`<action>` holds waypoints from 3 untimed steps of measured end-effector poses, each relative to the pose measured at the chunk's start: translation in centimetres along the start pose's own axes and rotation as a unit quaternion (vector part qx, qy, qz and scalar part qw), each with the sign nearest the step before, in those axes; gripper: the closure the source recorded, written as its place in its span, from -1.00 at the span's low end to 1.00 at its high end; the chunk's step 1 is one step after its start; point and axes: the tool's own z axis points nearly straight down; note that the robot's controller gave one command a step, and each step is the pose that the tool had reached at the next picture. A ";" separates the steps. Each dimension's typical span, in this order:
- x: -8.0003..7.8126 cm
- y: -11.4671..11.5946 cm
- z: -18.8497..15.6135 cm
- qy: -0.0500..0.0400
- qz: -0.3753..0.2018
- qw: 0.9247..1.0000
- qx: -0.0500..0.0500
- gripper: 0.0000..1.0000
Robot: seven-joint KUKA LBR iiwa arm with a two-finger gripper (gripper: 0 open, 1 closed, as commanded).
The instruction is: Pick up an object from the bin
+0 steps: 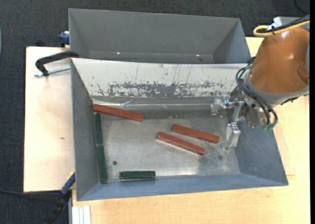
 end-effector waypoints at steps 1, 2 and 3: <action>-0.5 -2.5 12.9 0.001 -0.036 0.999 -0.001 1.00; -0.5 -2.5 13.0 0.001 -0.036 0.999 0.000 -1.00; -0.5 -2.5 13.0 0.001 -0.036 0.999 -0.001 -1.00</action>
Offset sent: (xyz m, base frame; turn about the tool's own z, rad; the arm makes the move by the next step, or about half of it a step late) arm 0.0000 0.0000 0.0000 0.0000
